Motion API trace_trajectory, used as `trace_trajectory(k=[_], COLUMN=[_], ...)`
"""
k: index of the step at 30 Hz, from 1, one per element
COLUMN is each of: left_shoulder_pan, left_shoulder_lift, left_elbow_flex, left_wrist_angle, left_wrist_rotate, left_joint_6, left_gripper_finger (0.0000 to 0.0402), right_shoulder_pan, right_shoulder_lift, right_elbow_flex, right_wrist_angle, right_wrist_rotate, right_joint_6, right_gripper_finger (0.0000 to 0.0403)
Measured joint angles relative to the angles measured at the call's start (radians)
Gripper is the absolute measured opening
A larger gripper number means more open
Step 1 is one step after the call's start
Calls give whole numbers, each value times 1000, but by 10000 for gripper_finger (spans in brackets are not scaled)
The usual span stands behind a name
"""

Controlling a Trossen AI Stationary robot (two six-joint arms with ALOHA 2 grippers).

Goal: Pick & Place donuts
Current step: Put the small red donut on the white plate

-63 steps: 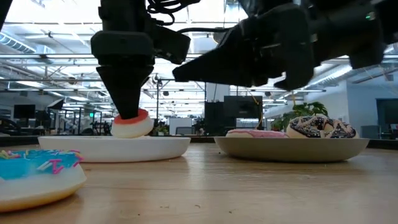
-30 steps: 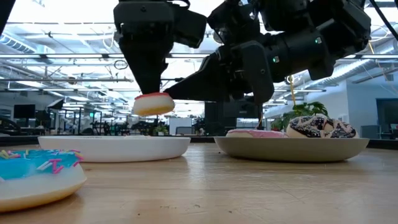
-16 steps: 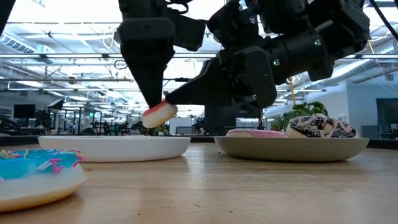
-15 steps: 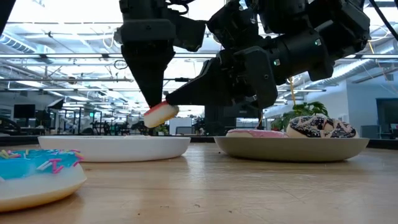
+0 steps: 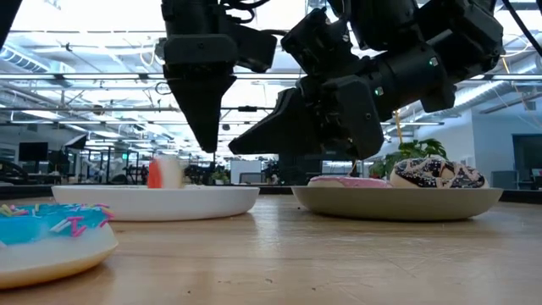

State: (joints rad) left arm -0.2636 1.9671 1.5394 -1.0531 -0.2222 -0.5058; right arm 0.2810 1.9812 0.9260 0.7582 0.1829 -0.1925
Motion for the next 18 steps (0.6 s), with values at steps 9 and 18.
trace_trajectory(k=[9, 18], left_shoulder_pan=[-41, -161], left_shoulder_lift=[0, 0], left_elbow_flex=[0, 0], left_wrist_angle=[-89, -216], left_wrist_rotate=[-3, 113], left_joint_6=[-31, -91], left_gripper_finger=[298, 298], right_shoulder_pan=[2, 9], right_shoulder_lift=[0, 0], right_elbow_flex=[0, 0], right_wrist_angle=[-1, -12], right_wrist_rotate=[1, -30], right_joint_6=[1, -2], right_gripper_finger=[0, 0])
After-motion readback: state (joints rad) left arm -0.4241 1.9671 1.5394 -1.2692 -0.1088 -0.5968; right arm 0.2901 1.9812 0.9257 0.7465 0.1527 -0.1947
